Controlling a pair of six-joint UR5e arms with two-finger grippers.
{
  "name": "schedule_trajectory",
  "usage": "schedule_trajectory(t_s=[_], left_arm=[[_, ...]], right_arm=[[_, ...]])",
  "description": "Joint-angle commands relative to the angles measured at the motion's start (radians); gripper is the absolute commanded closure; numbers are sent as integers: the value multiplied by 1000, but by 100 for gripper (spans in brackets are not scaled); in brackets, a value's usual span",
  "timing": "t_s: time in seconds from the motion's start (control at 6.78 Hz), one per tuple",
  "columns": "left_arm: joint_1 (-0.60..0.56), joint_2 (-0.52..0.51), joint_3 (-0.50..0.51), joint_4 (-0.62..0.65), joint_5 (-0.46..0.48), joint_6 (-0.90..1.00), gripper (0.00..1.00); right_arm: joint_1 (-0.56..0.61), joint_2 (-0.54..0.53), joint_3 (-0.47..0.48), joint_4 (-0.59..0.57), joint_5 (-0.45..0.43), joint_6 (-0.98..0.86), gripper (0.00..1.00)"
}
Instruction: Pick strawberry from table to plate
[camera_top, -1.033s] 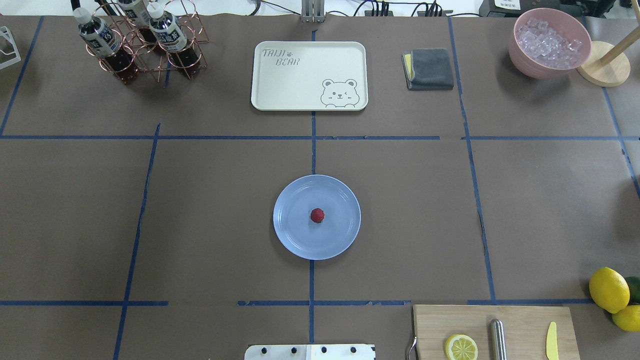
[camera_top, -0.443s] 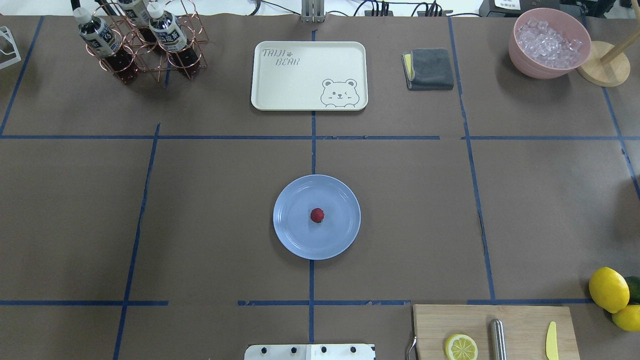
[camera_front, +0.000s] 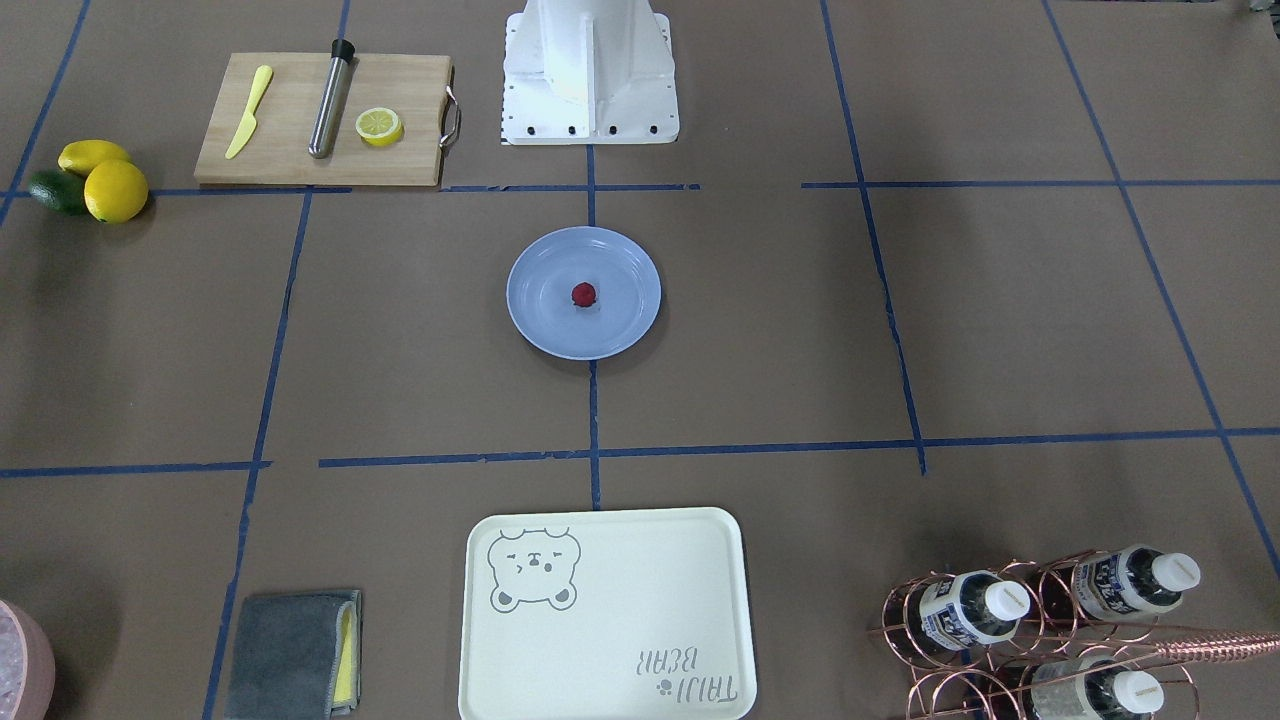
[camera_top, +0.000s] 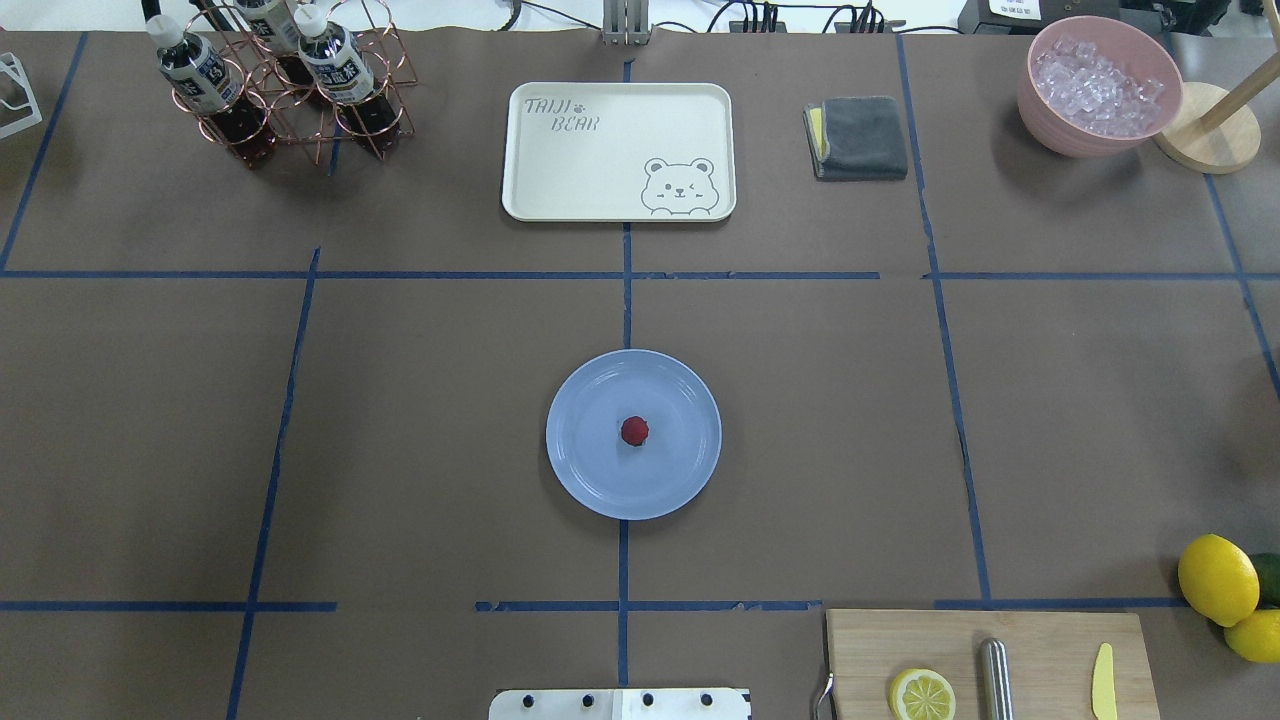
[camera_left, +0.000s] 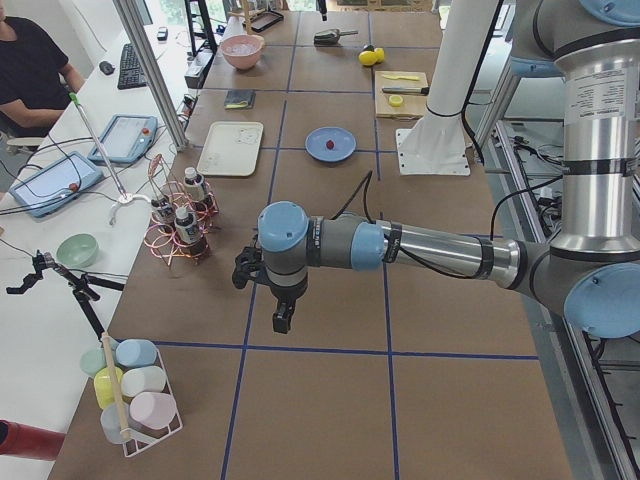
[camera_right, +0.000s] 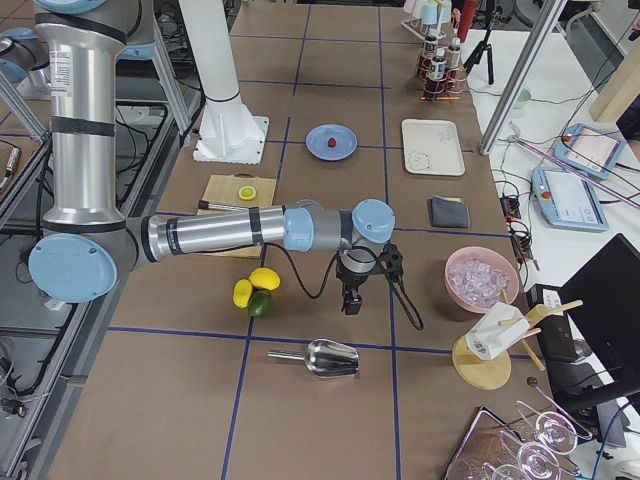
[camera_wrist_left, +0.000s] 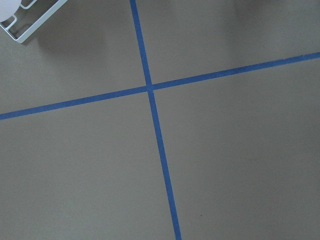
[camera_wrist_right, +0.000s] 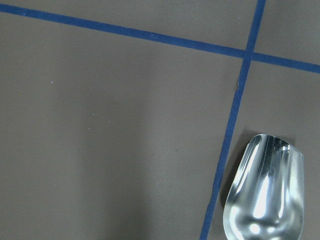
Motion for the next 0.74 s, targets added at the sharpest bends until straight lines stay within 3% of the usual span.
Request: schedule_trajectory(t_s=[0.0, 0.59], left_arm=[[29, 1, -2, 0, 1, -8, 0], [31, 1, 0, -3, -5, -2, 0]], right_arm=[[-1, -11, 1, 9, 2, 2, 0], [-1, -11, -4, 11, 13, 1, 0]])
